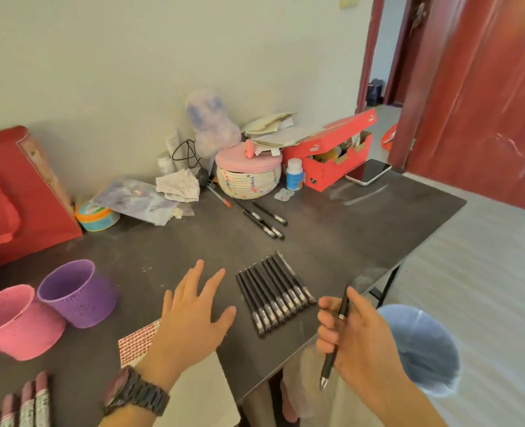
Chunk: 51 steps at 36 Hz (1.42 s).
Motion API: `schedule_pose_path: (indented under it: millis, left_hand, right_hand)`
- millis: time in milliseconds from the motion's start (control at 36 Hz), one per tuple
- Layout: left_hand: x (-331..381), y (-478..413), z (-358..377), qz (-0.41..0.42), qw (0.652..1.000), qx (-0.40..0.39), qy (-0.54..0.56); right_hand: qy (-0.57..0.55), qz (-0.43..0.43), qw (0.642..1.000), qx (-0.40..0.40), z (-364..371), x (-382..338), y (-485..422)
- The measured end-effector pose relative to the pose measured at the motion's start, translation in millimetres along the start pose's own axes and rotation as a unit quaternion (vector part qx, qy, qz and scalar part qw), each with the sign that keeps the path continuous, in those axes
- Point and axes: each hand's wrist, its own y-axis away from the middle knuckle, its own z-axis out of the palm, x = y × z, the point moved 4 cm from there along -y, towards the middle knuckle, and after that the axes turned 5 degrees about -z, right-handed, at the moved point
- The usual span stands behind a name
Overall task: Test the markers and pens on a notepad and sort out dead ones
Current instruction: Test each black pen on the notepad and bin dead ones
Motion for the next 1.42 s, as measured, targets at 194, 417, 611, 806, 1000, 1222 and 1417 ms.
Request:
schedule_pose_path:
  millis: [194,417,611,806,1000,1222,1417]
  left_hand:
    - [118,-56,23,0.171,0.985,-0.008,-0.029]
    - [249,-104,71,0.291,0.955,-0.034,-0.047]
    - [324,-146,104,0.368,0.926,-0.064,-0.057]
    - [338,-167,129,0.356,0.930,-0.093,0.020]
    - [340,-171,132,0.344,0.935,-0.074,0.048]
    - [340,-172,134,0.337,0.937,-0.066,0.057]
    - [341,-174,137,0.336,0.938,-0.057,0.059]
  right_hand:
    - [0.016,-0.081,0.984,0.156,-86,-46,-12]
    - [0.173,-0.037,0.924,0.338,-219,-76,-59]
    - [0.293,0.029,0.880,0.374,-333,-66,-112]
    - [0.329,0.167,0.839,0.400,-407,-27,-148]
    - [0.399,0.205,0.815,0.368,-427,-21,-190]
    - [0.490,0.240,0.744,0.386,-440,-18,-227]
    - [0.547,0.272,0.711,0.349,-446,0,-243]
